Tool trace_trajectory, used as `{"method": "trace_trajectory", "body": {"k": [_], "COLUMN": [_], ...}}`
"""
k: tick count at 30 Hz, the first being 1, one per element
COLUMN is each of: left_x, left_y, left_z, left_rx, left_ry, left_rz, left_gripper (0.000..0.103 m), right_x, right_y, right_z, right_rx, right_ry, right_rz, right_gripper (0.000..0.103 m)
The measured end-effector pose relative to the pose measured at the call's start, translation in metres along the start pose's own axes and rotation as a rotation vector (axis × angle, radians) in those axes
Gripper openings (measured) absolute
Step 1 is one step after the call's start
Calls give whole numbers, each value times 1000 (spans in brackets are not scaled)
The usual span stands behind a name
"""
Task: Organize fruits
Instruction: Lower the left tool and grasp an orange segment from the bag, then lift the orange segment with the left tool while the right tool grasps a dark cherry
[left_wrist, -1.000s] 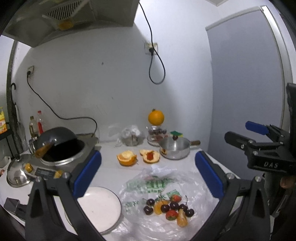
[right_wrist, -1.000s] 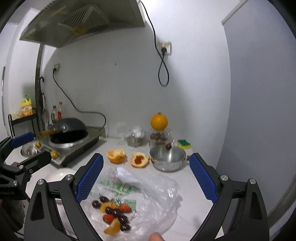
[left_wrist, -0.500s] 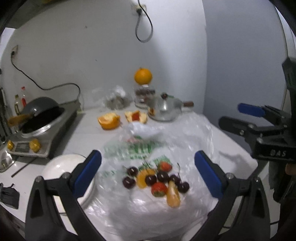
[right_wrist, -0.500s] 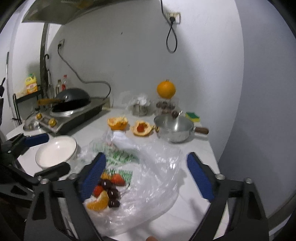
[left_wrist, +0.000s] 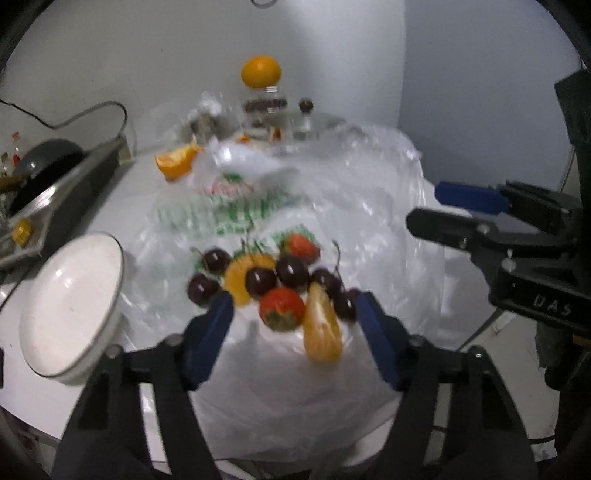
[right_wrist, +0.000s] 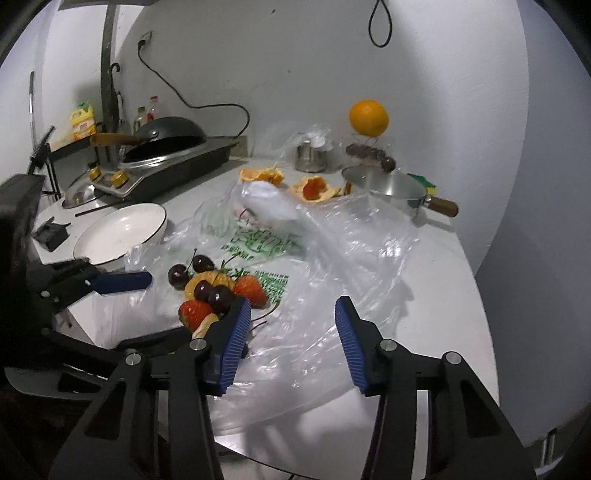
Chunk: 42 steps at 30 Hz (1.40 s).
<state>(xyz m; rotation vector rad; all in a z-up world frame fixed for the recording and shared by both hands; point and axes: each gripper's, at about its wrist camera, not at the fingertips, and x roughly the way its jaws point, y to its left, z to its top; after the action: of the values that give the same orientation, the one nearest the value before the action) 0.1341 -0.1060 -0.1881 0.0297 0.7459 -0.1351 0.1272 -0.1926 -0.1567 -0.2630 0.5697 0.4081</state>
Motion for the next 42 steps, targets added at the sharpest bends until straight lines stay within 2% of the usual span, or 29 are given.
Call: {"method": "trace_trajectory", "body": {"k": [7, 12, 14, 15, 17, 21, 26, 31, 34, 39, 42], "left_x": [12, 21, 22, 22, 22, 23, 32, 32, 29, 20, 11], "left_y": [-4, -2, -2, -1, -1, -1, 2, 2, 4, 5, 4], "left_z": [-6, -11, -11, -11, -11, -9, -12, -12, -13, -12, -9], "left_rx": [19, -11, -18, -21, -27, -29, -43, -33, -38, -32, -12], "left_ry": [55, 102, 105, 107, 110, 110, 153, 148, 140, 117, 99], "left_rz": [-21, -67, -84, -94, -107, -130, -132, -132, -150, -178, -178], "left_gripper": [63, 61, 57, 51, 48, 34, 33, 33, 26, 23, 23], "right_x": [8, 10, 11, 11, 11, 12, 15, 21, 25, 33, 38], "right_y": [-2, -1, 0, 1, 2, 5, 10, 17, 21, 27, 30], "right_z": [-8, -10, -11, -11, -11, -11, -13, -15, -16, -20, -23], "right_rx": [15, 10, 1, -4, -11, -21, -32, -44, -55, -74, -77], "right_ry": [17, 18, 21, 23, 25, 27, 33, 45, 54, 78, 93], "right_rz": [9, 22, 25, 28, 30, 36, 56, 75, 86, 119, 143], "right_gripper": [51, 51, 47, 44, 43, 43, 42, 40, 38, 32, 32]}}
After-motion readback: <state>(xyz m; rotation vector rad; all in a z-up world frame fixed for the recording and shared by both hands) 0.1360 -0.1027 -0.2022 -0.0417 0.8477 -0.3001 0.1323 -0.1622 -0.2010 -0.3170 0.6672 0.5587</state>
